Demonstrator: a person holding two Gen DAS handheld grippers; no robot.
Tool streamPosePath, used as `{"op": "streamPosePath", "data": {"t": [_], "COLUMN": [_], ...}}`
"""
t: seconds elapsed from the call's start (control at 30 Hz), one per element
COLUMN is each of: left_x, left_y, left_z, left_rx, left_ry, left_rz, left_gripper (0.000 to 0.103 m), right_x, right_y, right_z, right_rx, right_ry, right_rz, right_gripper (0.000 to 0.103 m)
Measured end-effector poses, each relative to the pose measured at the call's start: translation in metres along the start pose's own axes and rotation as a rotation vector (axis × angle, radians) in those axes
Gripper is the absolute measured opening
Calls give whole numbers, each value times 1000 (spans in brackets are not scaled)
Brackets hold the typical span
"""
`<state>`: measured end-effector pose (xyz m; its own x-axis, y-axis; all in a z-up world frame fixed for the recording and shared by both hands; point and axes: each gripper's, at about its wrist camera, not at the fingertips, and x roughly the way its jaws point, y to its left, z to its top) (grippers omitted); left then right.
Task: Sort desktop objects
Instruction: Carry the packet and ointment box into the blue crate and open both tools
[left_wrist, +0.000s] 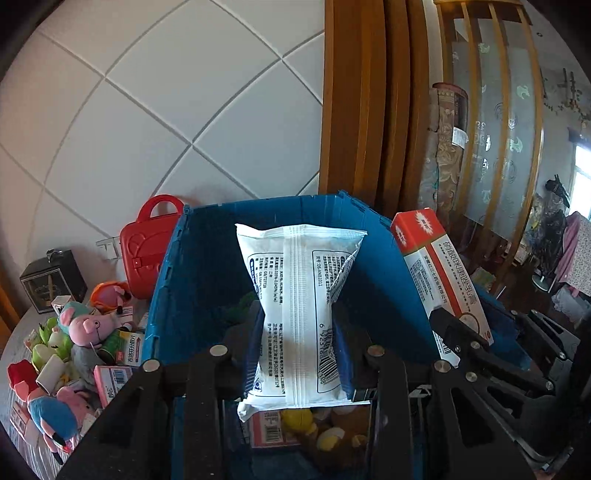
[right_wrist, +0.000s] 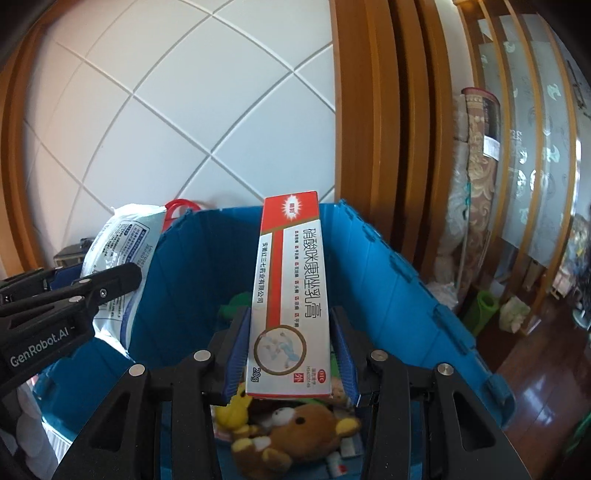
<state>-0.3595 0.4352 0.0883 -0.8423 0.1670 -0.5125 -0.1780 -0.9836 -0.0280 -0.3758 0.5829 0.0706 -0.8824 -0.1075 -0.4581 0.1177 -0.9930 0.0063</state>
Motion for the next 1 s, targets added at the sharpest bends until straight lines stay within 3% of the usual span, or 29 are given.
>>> {"op": "streamPosePath", "data": {"t": [0.4, 0.57, 0.8, 0.83, 0.9, 0.97, 1.0], "left_x": [27, 29, 26, 25, 25, 24, 24], "left_y": [-38, -42, -39, -37, -34, -30, -29], "left_z": [11, 13, 12, 11, 11, 10, 9], "left_rx": [22, 14, 0, -6, -22, -35, -40], "left_ry": [37, 37, 19, 19, 32, 37, 37], "left_rz": [89, 111, 144, 146, 152, 153, 162], "left_gripper": [39, 60, 72, 73, 73, 74, 74], "right_x": [42, 46, 47, 46, 42, 36, 34], "right_y": [-47, -55, -56, -55, -53, -50, -49], "right_z": [6, 5, 6, 7, 7, 8, 9], "right_rx": [-13, -19, -31, -35, -41, -54, -66], "right_ry": [81, 86, 79, 69, 50, 23, 6], "right_rz": [11, 7, 4, 6, -6, -13, -19], "right_gripper": [42, 42, 44, 48, 81, 98, 101]}}
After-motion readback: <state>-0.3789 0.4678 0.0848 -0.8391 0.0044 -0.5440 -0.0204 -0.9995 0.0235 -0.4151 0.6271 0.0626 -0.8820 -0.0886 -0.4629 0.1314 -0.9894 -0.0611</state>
